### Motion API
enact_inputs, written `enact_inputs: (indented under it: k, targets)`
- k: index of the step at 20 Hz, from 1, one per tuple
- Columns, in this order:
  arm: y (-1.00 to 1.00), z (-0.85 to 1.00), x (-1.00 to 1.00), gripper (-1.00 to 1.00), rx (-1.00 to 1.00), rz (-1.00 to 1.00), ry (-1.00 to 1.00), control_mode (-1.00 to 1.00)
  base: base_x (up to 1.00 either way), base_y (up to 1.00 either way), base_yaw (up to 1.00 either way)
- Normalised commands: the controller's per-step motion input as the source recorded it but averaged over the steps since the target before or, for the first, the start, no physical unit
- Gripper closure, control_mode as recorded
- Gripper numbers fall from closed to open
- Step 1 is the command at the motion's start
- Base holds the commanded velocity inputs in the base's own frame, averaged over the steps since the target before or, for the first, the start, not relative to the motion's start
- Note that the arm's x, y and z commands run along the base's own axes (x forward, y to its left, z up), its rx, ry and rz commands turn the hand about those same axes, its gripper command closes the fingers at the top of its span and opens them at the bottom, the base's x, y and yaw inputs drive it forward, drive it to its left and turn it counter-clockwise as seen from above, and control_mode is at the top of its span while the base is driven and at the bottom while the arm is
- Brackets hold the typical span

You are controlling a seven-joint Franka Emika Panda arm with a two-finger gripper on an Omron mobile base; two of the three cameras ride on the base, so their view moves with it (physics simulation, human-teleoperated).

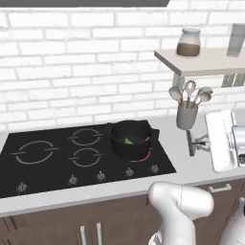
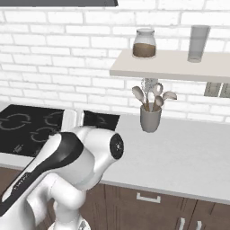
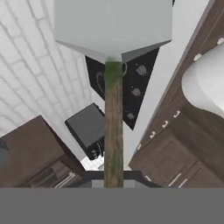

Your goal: Put the lemon wedge and carrot in the pot. Retrieve the spatula and lightly stir the vegetables in the pot.

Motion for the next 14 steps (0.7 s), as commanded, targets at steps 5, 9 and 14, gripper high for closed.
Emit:
enact_inputs:
  k: [5, 9, 14]
  targets:
    - [0.41, 0.24, 0.18, 1.0, 0.08, -0.2, 0.04, -1.0, 0.0, 0.0, 0.0]
    - [0.43, 0.55, 0.21, 1.0, 0.08, -0.16, 0.15, -1.0, 0.0, 0.0, 0.0]
    - [0.32, 0.38, 0.28, 1.0, 0.1, -0.11, 0.21, -1.0, 0.0, 0.0, 0.0]
